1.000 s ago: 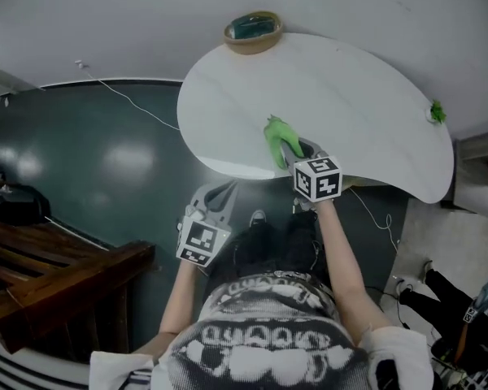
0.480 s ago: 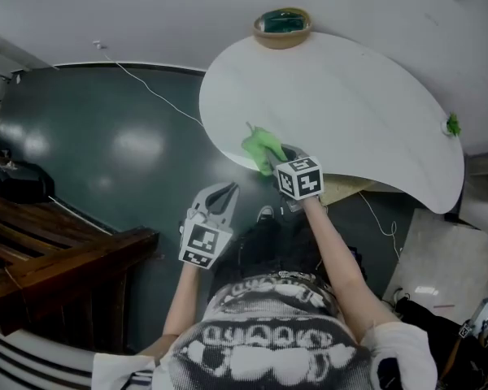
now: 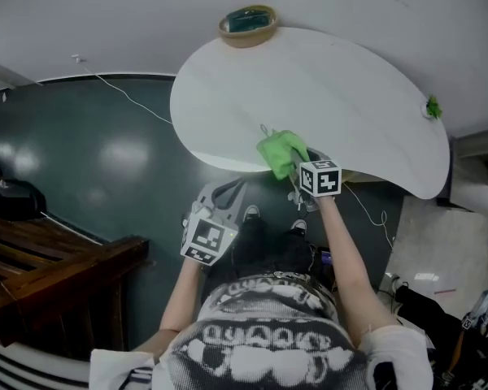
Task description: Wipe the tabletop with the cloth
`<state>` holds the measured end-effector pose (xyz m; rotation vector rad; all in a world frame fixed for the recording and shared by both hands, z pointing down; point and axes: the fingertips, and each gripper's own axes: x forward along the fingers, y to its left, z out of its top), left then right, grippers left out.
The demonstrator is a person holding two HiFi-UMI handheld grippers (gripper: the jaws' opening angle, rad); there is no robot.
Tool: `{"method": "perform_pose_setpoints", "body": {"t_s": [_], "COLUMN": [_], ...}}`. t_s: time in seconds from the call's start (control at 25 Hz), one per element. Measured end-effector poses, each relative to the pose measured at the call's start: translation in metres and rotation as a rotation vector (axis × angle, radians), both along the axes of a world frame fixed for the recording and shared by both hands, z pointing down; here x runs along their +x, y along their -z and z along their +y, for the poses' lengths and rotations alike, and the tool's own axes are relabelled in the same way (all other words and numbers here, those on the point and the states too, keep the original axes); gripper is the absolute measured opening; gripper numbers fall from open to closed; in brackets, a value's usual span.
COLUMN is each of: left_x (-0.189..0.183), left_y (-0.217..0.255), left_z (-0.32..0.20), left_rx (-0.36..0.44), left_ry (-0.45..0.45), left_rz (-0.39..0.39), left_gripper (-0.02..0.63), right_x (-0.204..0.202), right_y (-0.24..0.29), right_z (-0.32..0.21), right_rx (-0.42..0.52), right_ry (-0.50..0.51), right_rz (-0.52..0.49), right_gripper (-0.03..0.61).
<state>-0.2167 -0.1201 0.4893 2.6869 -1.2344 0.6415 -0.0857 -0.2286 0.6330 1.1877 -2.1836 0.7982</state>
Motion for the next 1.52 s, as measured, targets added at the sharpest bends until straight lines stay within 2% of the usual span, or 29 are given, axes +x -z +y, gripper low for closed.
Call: {"method": "perform_pose_setpoints", "body": {"t_s": [0.16,0.64,0.88,1.04,1.2,1.36,1.52], "left_x": [0.052,0.227,0.292,0.316,0.329,0.333,0.329], "left_y": [0.007,0.002,0.001,-0.001,-0.006,-0.011,-0.009], "left_z": [-0.005,0.014,0.028,0.037,0.047,0.062,0.074], "left_rx": [0.02,-0.015,-0.017,-0.016,-0.022,-0.032,-0.037], "left_ry": [-0.044,-0.17,-0.207,-0.192,-0.188,-0.199,-0.187], "left_rz": [0.008,-0.005,-0.014,-0.023,-0.045,-0.065,-0.073], "left_gripper": [0.014,0.014,0.014,0.014,0.014,0.014,0.014], "right_x": [0.085,0.384,0.5,0.547,0.57,0.57,0.543], "right_y": [-0.001,-0.005,-0.009,-0.011,-0.018,-0.019,-0.009], "right_z": [0.005,0.054,0.096,0.12,0.136,0.144,0.146], "right_rx": [-0.005,-0.018,-0.034,-0.036,-0.033,-0.017,0.021], "right_ry": [-0.082,-0.422,-0.569,-0.614,-0.644,-0.641,-0.611], "right_rz": [0.037,0.101,0.123,0.129,0.104,0.086,0.016], "right_gripper": [0.048,0.048,0.047,0.046,0.048,0.048,0.048]}}
